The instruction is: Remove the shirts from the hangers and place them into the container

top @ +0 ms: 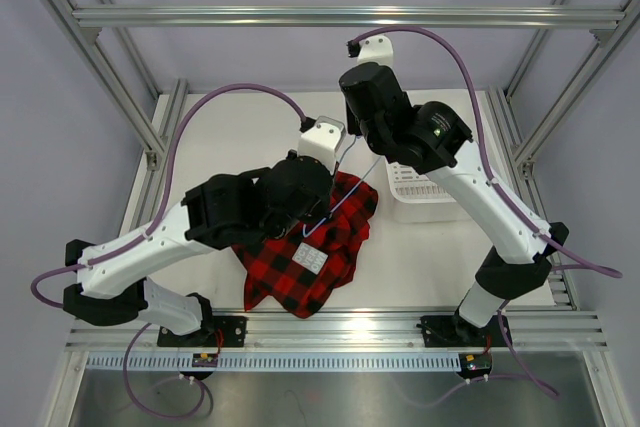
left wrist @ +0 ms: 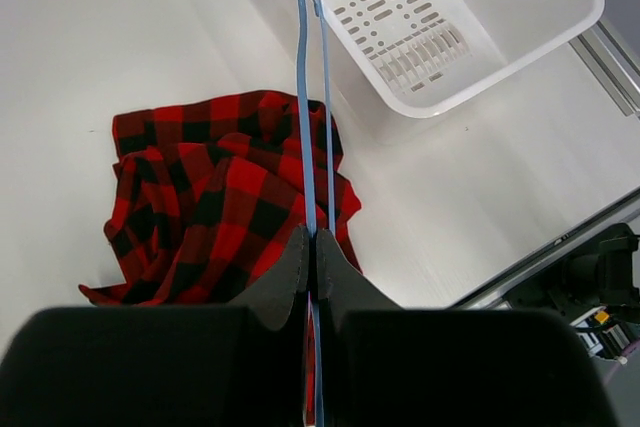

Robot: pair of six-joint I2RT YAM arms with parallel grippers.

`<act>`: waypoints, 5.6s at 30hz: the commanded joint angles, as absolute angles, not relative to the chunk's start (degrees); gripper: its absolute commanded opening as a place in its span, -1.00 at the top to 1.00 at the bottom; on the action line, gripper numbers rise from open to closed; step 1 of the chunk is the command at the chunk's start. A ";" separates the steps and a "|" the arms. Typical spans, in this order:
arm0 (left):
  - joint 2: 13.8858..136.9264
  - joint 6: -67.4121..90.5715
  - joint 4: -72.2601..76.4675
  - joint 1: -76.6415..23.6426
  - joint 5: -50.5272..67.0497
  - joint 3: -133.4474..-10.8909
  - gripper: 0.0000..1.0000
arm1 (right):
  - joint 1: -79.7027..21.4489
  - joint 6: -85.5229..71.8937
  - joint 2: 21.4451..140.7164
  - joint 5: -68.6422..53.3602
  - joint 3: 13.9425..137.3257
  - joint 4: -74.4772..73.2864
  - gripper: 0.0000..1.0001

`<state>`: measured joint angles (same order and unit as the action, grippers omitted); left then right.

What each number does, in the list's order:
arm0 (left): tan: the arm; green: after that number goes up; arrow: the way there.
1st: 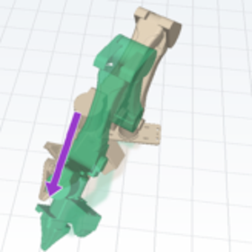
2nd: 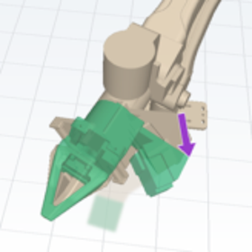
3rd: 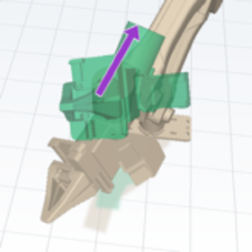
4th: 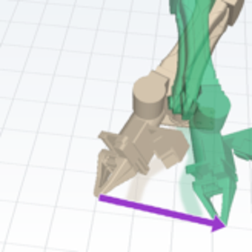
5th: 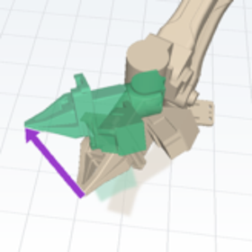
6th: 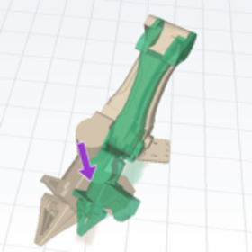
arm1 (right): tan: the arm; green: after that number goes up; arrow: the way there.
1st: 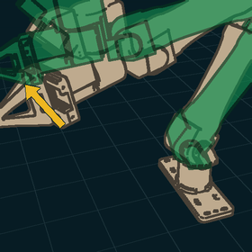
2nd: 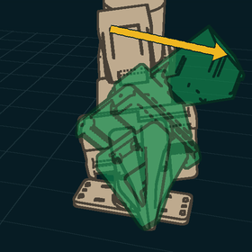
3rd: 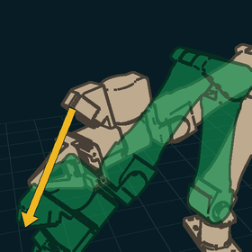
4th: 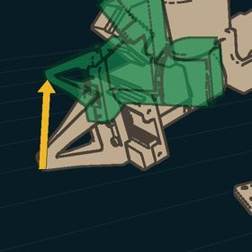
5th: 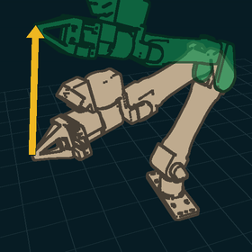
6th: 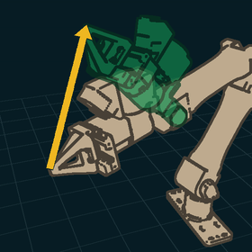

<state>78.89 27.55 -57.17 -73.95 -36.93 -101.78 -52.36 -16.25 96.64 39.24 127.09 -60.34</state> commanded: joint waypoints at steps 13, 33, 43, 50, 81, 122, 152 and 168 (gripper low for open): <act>70.23 28.30 -51.77 -75.59 -43.93 -94.49 1.00 | -53.35 -21.62 83.77 24.45 124.02 -60.47 -0.39; 64.17 22.34 -59.68 -55.94 -43.37 -103.36 1.00 | -53.44 -26.46 55.20 20.93 96.34 -59.60 -0.45; 62.49 9.15 -53.35 -36.74 -24.00 -107.49 1.00 | -53.35 -25.84 51.68 20.04 91.23 -56.07 -0.47; 64.51 7.47 -51.15 -35.51 -21.81 -107.23 1.00 | -53.44 -25.75 49.92 20.83 90.09 -56.43 -0.47; 70.57 7.47 -41.13 -23.38 -10.63 -98.61 1.00 | -53.44 -24.70 48.69 22.50 87.54 -56.60 -0.47; 48.00 18.81 -49.14 -23.20 -16.45 -85.96 -0.98 | -53.87 -21.01 91.21 -1.56 59.68 -9.51 -0.99; 41.57 20.57 -47.11 -23.20 -3.60 -75.59 -0.98 | -61.70 -26.45 115.58 20.98 69.34 -12.03 0.30; 38.94 21.88 -44.91 -23.20 -2.99 -71.10 -0.98 | -61.70 -16.53 80.97 27.95 82.94 -27.14 1.00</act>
<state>40.29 21.32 -48.34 -23.49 -4.49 -71.40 -61.82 -20.67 90.74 24.36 74.17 -25.26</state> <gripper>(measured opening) 0.988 0.059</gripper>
